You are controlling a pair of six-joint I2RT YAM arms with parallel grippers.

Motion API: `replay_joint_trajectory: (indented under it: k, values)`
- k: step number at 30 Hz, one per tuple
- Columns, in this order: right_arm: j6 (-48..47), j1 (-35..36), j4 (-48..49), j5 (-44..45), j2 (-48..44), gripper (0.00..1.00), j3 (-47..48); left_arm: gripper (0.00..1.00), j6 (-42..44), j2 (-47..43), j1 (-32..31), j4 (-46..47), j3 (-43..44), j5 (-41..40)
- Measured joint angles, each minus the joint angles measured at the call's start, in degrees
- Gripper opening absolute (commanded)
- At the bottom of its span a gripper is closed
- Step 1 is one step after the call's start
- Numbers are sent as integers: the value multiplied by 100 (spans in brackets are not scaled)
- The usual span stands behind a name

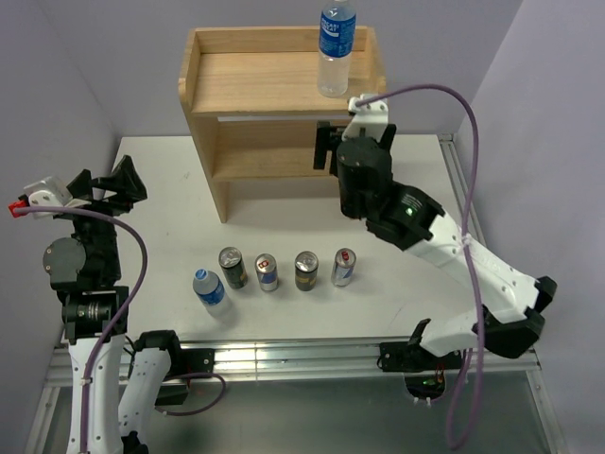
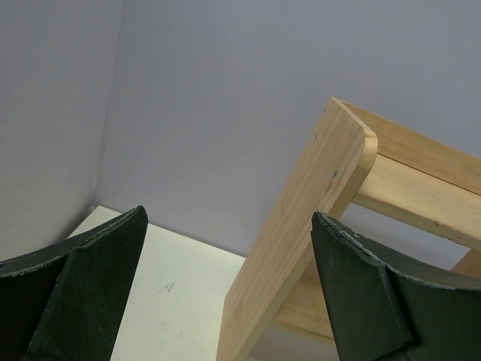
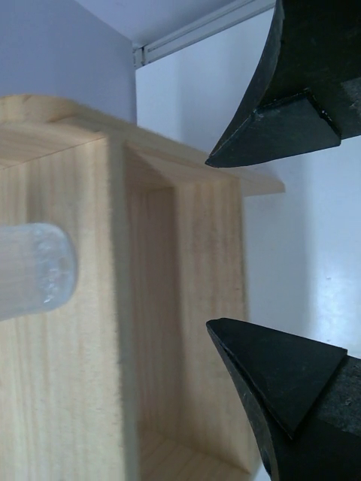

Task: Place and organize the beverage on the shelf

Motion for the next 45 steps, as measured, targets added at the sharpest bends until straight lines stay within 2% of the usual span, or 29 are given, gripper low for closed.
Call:
replay_joint_trajectory:
  k: [10, 15, 17, 23, 27, 33, 42, 45]
  values:
    - [1303, 1043, -979, 444, -1932, 88, -1668, 99, -144, 302, -44, -33, 66, 197]
    - [2190, 1488, -1753, 507, -2688, 88, -2310, 99, -511, 1781, -179, -1377, 1469, 745]
    - [2455, 1534, -1954, 516, -2879, 88, -2492, 99, -669, 2031, -216, -1727, 1440, 911]
    - [2896, 1604, -2363, 514, -3416, 88, -2951, 99, -1381, 1102, -710, -3442, 566, 1224]
    - [2975, 1606, -2385, 494, -3689, 88, -3099, 99, -1703, 466, -890, -4258, 684, 1408]
    - [3034, 1611, -2297, 450, -3941, 88, -3366, 99, -1899, 249, -925, -5333, 1014, 1596]
    - [3121, 1620, -2258, 337, -4129, 88, -3582, 99, -1937, -398, -929, -6231, -435, 2013]
    - [3141, 1620, -2256, 334, -4138, 89, -3585, 99, -1945, -459, -931, -6227, -671, 2120]
